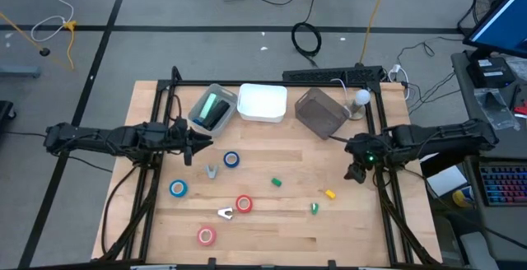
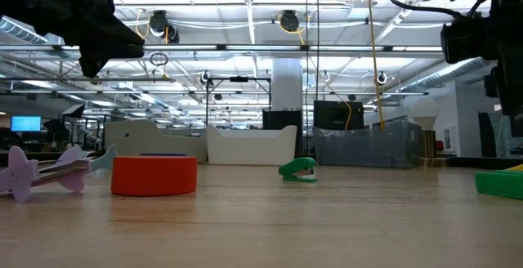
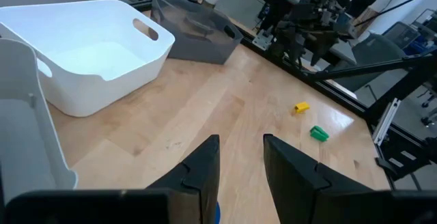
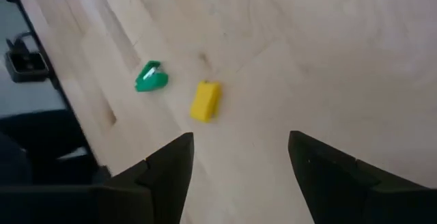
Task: Pick and place Stapler, Stapler remover, tape
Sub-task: Put the yellow stapler into the gray bin
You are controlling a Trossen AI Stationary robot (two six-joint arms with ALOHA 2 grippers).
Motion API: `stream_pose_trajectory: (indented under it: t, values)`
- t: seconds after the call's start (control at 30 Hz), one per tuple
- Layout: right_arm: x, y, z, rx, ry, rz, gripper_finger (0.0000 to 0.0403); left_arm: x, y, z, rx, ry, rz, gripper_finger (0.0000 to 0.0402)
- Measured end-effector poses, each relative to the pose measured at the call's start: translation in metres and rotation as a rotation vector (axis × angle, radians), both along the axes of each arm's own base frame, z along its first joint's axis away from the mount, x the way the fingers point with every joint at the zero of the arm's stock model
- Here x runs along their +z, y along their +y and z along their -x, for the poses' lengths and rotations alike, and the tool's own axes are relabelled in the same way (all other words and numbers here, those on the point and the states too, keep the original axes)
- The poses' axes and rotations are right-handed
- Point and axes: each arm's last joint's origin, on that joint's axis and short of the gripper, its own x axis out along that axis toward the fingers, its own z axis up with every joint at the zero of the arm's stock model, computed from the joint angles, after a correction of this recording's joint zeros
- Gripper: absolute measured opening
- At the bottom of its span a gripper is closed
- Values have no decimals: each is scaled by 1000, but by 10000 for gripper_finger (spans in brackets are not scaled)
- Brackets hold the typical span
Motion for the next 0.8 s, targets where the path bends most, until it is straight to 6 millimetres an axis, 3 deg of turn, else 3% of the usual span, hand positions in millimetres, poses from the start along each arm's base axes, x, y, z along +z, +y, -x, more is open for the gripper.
stream_pose_trajectory:
  t: [0.23, 0.5, 0.67, 0.8]
  values:
    - [1, 4, -6, -65, -13, -19, 232, 0, 0, 0, -6, 4, -22, 115]
    - [-9, 29, -31, -26, 24, -69, 231, 0, 0, 0, -6, 3, -20, 115]
    - [-21, 45, -46, -25, 94, -31, 234, 0, 0, 0, -6, 2, -19, 115]
    - [-17, 53, -60, -39, 95, 40, 235, 0, 0, 0, -6, 1, -19, 115]
